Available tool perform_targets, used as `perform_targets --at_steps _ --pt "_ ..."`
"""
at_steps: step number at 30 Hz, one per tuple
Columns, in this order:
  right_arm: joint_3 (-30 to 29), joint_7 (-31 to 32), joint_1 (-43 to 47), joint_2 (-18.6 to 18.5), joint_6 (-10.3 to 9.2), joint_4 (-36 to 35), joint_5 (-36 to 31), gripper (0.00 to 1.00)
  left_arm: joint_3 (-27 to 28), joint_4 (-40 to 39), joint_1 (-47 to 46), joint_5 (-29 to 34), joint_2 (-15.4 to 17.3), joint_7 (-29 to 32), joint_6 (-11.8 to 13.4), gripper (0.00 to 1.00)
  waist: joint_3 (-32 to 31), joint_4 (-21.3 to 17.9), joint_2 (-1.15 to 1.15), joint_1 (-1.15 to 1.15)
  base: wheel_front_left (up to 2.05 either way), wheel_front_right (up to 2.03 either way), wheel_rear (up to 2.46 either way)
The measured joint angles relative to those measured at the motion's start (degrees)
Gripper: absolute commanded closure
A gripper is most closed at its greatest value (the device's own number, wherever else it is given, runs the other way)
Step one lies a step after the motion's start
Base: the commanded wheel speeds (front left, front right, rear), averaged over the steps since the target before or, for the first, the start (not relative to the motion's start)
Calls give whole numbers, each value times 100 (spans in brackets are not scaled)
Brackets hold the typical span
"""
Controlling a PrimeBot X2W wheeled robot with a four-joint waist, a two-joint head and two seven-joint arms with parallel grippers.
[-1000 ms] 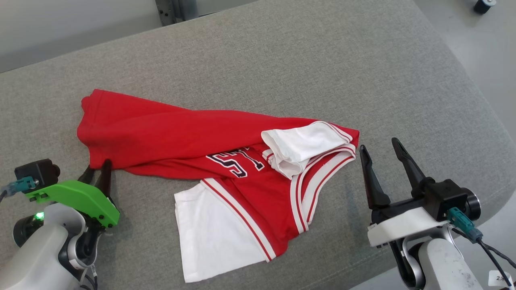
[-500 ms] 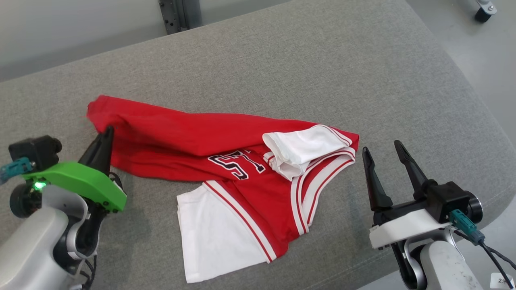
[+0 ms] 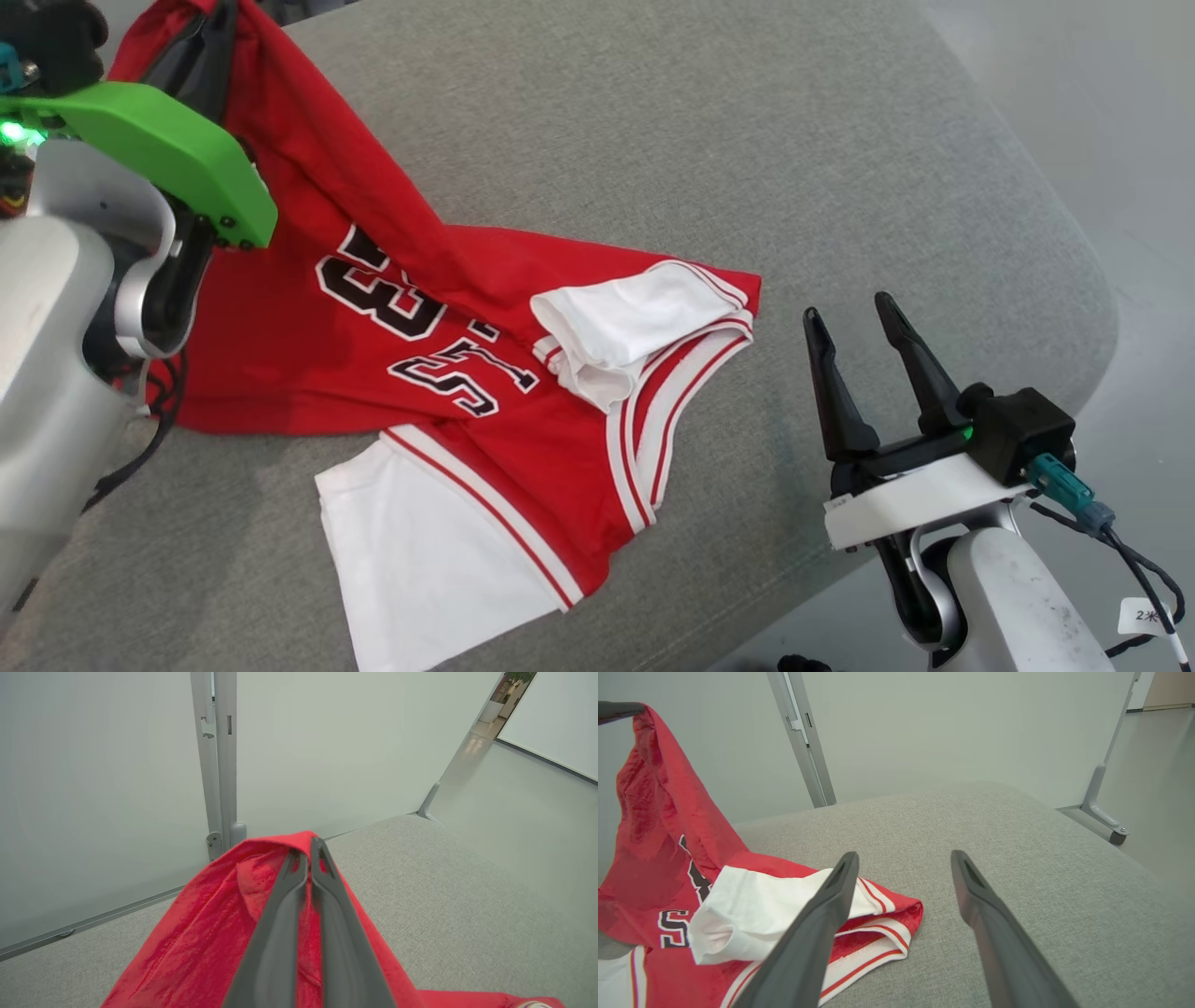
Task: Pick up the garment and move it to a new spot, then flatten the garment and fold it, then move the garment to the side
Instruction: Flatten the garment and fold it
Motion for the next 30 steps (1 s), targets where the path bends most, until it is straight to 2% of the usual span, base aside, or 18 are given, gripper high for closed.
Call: perform_targets --at_steps 4,8,11,16,19,22,23,24,25,30 --pt "87 0 3 0 0 35 118 0 -144 947 -439 313 -152 -175 -261 100 183 -324 0 0 0 0 0" --pt "41 0 10 0 -1 15 127 0 -96 1478 -879 468 -397 -645 -490 100 348 -572 0 0 0 0 0" --pt "73 0 5 0 -1 34 108 0 -85 1744 -1184 541 -673 -1026 -730 100 465 -670 0 0 0 0 0" --pt "187 0 -131 3 0 32 55 0 8 2158 -1592 557 -1146 -1581 -932 100 529 -707 0 0 0 0 0" --pt "252 0 -187 5 0 38 55 0 22 2377 -1614 480 -1473 -1792 -1151 100 512 -686 0 0 0 0 0" --pt "265 0 -219 5 -1 41 55 0 47 2577 -1589 233 -1891 -1884 -1511 100 500 -656 0 0 0 0 0" --pt "268 0 -219 5 0 44 55 0 -1 2661 -1538 169 -2016 -1879 -1613 71 494 -644 0 0 0 0 0" --pt "272 0 -218 3 -1 49 54 0 -57 2722 -1452 135 -2118 -1879 -1705 33 487 -632 0 0 0 0 0" --pt "277 0 -218 4 0 58 54 0 -111 2822 -1358 93 -2189 -1863 -1753 0 477 -622 0 0 0 0 0" --pt "209 0 -190 5 0 74 54 0 -248 3039 -1121 57 -2206 -1812 -1858 0 447 -554 0 0 0 0 0"
